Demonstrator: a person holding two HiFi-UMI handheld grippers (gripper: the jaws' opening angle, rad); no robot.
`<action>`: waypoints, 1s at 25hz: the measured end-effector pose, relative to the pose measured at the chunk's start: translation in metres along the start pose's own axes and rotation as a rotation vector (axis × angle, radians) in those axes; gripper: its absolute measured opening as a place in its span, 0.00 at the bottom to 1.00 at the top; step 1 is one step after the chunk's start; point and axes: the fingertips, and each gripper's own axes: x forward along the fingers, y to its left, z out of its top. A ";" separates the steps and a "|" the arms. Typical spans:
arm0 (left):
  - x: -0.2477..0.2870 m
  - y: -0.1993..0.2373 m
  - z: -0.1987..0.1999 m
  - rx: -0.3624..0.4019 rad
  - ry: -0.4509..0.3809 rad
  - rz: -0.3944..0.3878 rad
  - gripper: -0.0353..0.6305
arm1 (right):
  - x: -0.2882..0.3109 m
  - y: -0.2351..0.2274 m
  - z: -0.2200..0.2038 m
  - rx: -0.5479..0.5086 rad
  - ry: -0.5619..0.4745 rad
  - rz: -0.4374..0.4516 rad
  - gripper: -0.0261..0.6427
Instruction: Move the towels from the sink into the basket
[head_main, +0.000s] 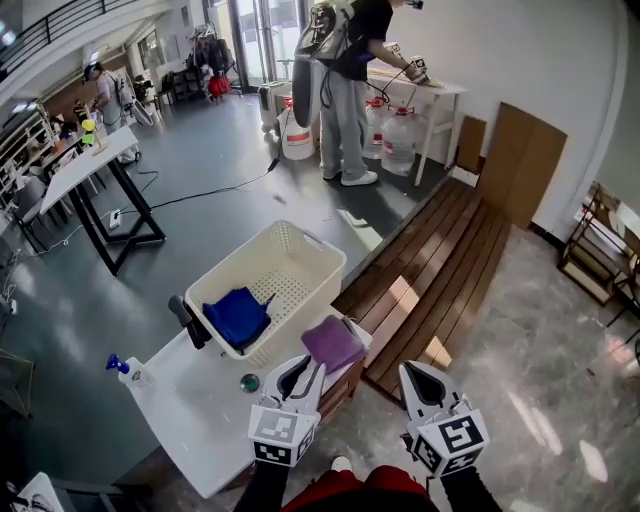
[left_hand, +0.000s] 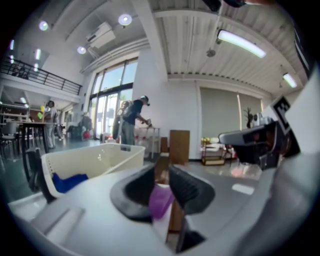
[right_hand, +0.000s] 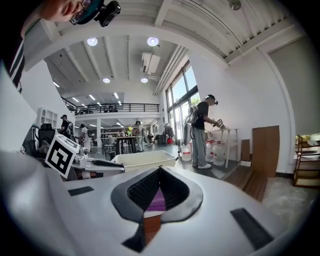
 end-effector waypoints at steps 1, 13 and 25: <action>0.003 0.000 -0.003 0.000 0.010 -0.008 0.19 | 0.001 0.000 -0.002 0.005 0.005 -0.005 0.05; 0.046 0.004 -0.030 0.005 0.131 -0.072 0.22 | 0.024 -0.008 -0.009 0.039 0.033 -0.021 0.05; 0.092 0.012 -0.065 0.021 0.298 -0.115 0.26 | 0.052 -0.030 -0.014 0.058 0.058 -0.030 0.05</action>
